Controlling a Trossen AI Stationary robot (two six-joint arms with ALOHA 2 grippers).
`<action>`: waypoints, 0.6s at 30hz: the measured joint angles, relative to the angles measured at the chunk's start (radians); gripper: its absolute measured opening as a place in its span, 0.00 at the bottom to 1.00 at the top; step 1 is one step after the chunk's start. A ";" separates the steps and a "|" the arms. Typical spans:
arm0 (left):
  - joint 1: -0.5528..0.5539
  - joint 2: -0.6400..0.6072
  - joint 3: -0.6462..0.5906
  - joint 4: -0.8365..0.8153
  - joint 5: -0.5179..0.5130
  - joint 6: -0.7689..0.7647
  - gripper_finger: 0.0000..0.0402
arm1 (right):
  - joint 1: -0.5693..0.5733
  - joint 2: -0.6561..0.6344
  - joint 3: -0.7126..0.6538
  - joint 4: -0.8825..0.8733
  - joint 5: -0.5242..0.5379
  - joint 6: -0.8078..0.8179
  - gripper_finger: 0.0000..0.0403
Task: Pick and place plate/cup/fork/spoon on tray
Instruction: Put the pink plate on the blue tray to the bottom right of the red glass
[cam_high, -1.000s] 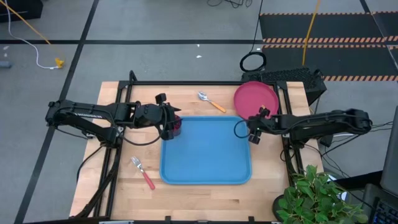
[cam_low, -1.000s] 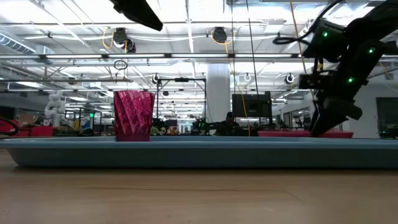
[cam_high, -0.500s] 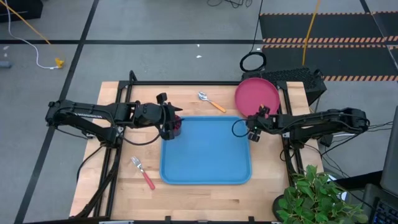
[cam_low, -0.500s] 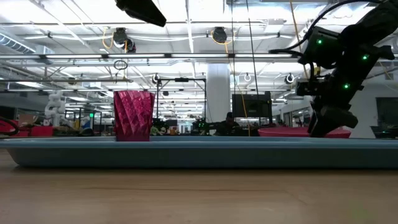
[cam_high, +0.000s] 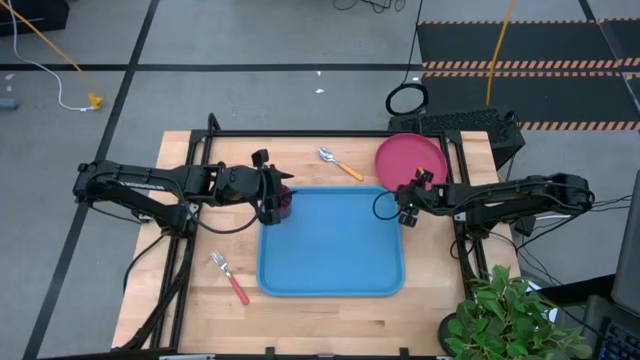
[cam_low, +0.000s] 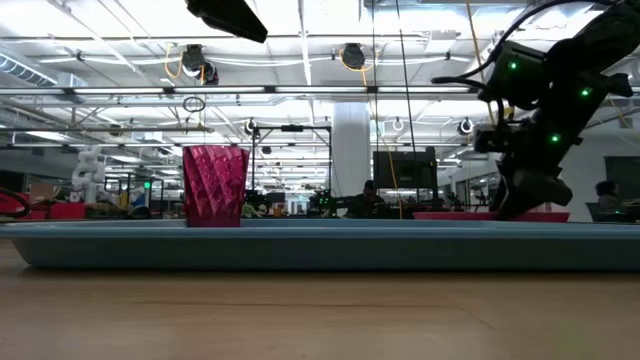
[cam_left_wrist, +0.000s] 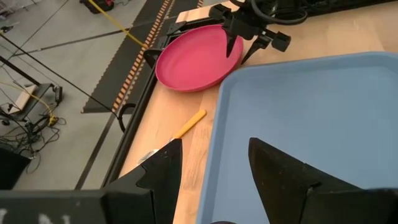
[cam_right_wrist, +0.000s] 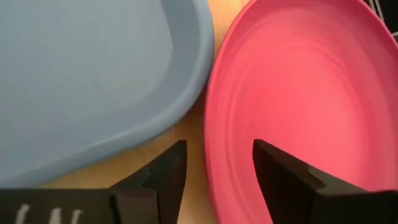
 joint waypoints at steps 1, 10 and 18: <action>0.000 0.000 0.000 0.000 0.000 -0.001 0.46 | -0.001 0.000 0.000 -0.004 0.000 0.001 0.44; 0.000 0.000 0.000 0.000 0.000 -0.010 0.46 | -0.042 0.000 0.000 -0.038 -0.044 0.026 0.35; 0.000 0.000 0.000 0.000 0.000 -0.010 0.46 | -0.054 0.000 0.000 -0.038 -0.056 0.010 0.17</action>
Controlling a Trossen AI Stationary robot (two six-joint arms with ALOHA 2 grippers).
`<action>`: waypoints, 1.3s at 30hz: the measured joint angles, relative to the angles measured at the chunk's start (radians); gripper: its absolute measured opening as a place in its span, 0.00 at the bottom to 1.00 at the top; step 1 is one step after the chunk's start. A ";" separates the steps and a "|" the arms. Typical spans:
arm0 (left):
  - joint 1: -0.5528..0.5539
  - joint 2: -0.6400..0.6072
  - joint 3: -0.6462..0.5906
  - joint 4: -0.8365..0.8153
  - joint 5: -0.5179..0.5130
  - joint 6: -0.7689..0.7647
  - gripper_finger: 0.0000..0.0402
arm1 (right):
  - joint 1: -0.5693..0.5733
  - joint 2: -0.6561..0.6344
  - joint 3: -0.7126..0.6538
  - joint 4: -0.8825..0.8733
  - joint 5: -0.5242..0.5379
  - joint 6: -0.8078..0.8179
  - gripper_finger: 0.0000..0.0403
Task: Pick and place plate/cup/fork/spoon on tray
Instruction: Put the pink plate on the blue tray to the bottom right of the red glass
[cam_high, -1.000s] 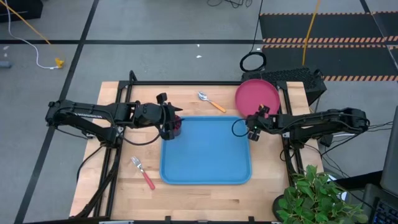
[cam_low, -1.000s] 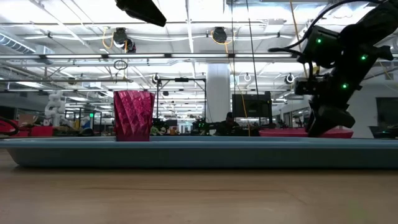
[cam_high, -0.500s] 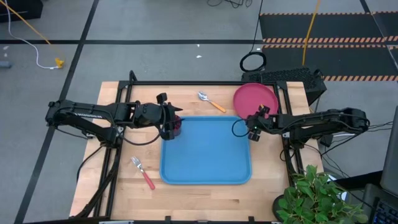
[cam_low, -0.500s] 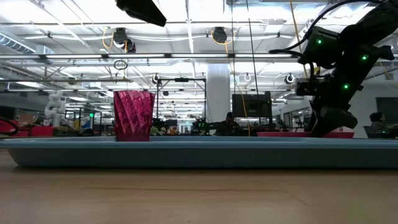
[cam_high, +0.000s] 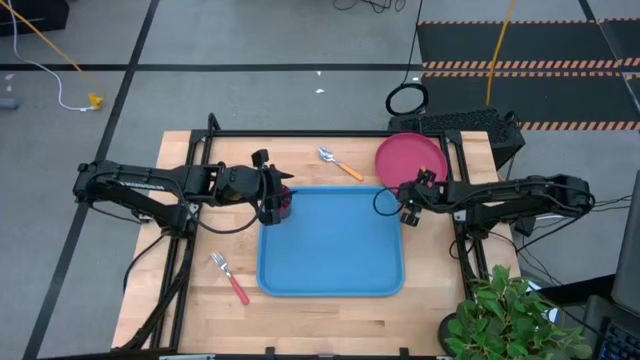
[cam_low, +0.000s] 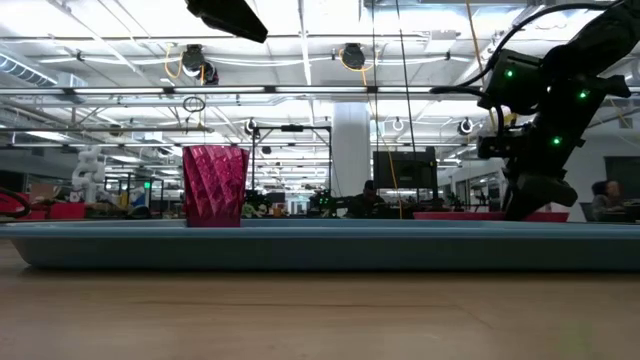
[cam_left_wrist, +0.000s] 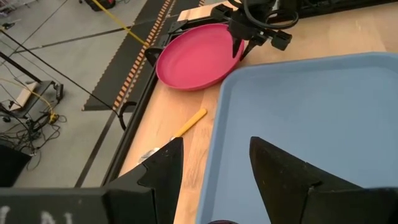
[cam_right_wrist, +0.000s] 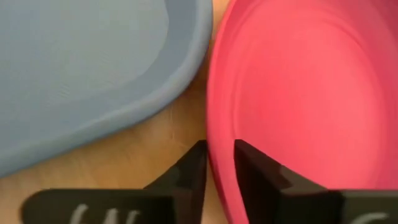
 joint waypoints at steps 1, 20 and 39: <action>0.000 0.000 0.000 0.000 0.000 0.000 0.46 | 0.000 0.000 0.000 0.000 0.000 -0.001 0.14; 0.000 0.000 0.000 0.015 0.000 0.007 0.46 | 0.035 0.000 0.062 0.015 -0.025 -0.037 0.01; 0.000 0.000 0.000 0.016 0.000 0.005 0.46 | 0.199 0.000 0.212 0.020 -0.021 -0.040 0.00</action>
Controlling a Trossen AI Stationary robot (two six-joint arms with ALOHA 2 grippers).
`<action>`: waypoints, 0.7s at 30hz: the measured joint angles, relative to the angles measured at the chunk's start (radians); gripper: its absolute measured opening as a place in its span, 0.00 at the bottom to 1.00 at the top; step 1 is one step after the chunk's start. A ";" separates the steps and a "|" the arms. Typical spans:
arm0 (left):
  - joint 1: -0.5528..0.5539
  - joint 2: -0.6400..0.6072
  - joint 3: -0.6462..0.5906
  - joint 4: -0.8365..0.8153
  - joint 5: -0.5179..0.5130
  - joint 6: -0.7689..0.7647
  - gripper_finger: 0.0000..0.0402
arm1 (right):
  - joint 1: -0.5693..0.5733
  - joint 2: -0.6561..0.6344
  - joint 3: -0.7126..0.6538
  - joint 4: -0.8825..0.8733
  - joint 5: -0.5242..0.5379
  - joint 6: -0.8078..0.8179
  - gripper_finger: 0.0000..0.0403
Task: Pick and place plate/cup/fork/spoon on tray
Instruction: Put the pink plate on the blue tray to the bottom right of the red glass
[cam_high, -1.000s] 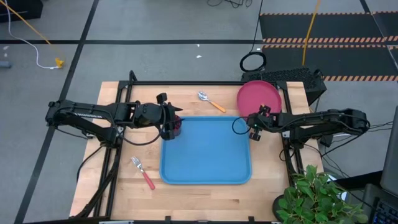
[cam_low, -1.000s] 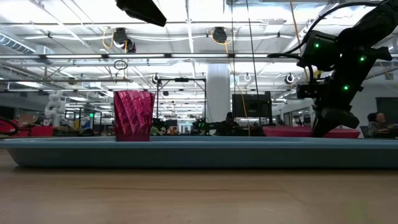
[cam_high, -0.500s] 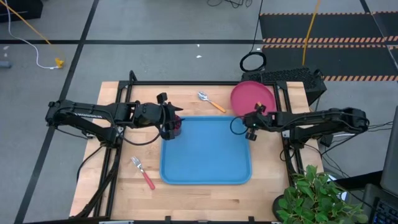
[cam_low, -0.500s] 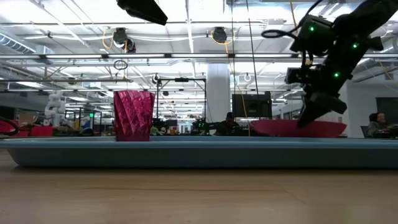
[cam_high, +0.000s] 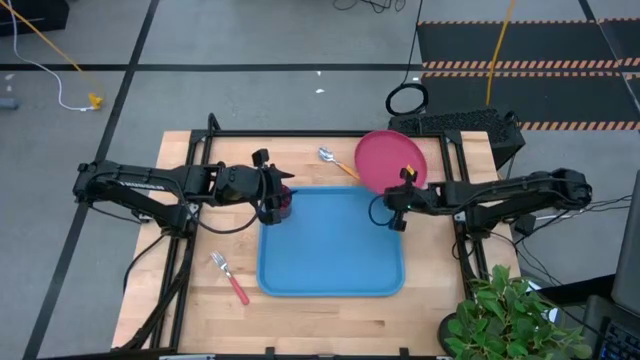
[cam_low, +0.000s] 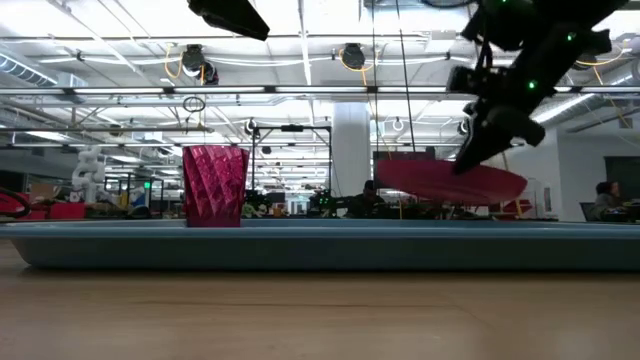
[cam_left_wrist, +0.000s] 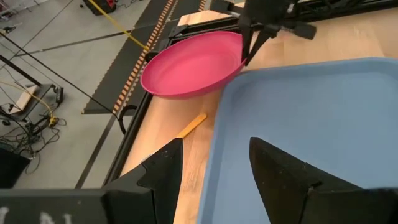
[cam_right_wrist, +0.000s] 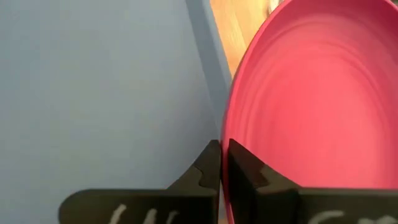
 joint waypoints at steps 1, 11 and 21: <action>0.000 0.000 0.000 0.000 0.000 0.000 0.46 | 0.013 0.000 0.010 0.001 0.000 0.000 0.00; 0.000 0.000 0.000 0.000 0.000 -0.010 0.46 | 0.142 0.000 0.095 0.003 0.003 0.028 0.00; 0.000 0.000 0.000 0.000 0.000 -0.047 0.46 | 0.254 0.001 0.145 0.056 0.005 0.039 0.00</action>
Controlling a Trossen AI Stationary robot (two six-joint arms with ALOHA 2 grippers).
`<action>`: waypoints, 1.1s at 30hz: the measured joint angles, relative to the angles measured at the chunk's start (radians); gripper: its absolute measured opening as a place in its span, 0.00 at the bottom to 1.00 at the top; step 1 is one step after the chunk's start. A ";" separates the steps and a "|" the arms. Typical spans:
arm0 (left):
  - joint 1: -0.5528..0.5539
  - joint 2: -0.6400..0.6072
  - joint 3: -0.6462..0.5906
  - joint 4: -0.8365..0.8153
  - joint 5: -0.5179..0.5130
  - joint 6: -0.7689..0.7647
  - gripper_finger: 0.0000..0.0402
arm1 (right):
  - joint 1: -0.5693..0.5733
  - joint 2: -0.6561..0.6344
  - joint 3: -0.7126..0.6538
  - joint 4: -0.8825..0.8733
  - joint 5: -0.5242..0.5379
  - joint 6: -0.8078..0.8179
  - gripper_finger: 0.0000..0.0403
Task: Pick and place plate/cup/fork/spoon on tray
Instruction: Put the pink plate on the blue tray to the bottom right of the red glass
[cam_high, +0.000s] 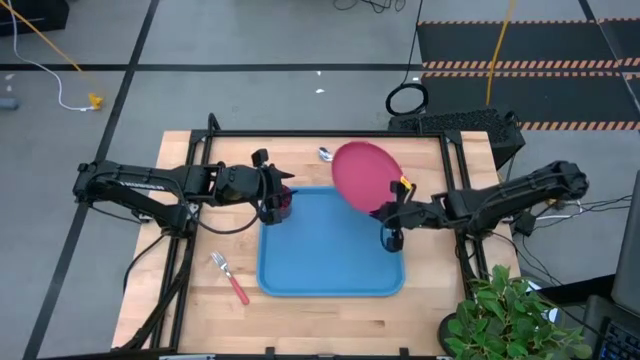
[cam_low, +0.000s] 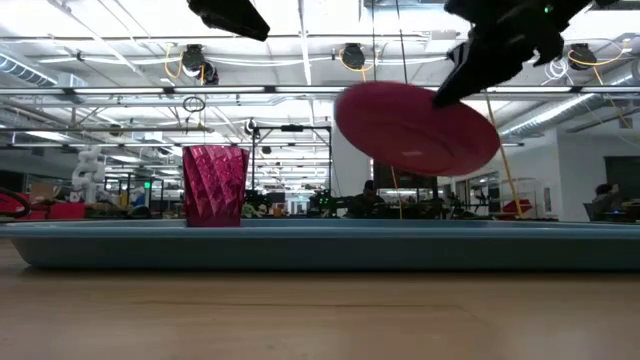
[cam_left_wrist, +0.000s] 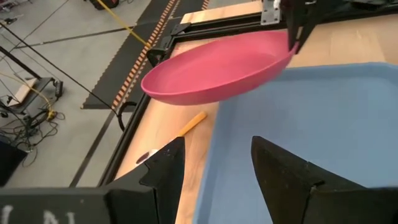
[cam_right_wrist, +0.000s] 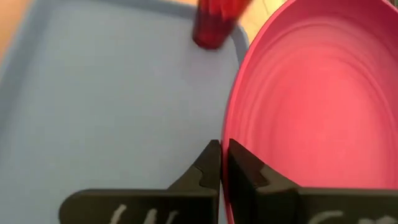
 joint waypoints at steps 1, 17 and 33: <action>0.000 0.000 0.000 0.000 0.000 -0.007 0.46 | 0.011 0.006 0.000 0.017 0.001 0.000 0.00; -0.005 0.000 0.000 0.022 0.000 -0.063 0.46 | 0.122 0.260 0.075 0.141 -0.008 -0.021 0.00; -0.005 0.000 0.000 0.022 0.000 -0.037 0.46 | 0.140 0.503 0.240 0.125 -0.137 -0.066 0.00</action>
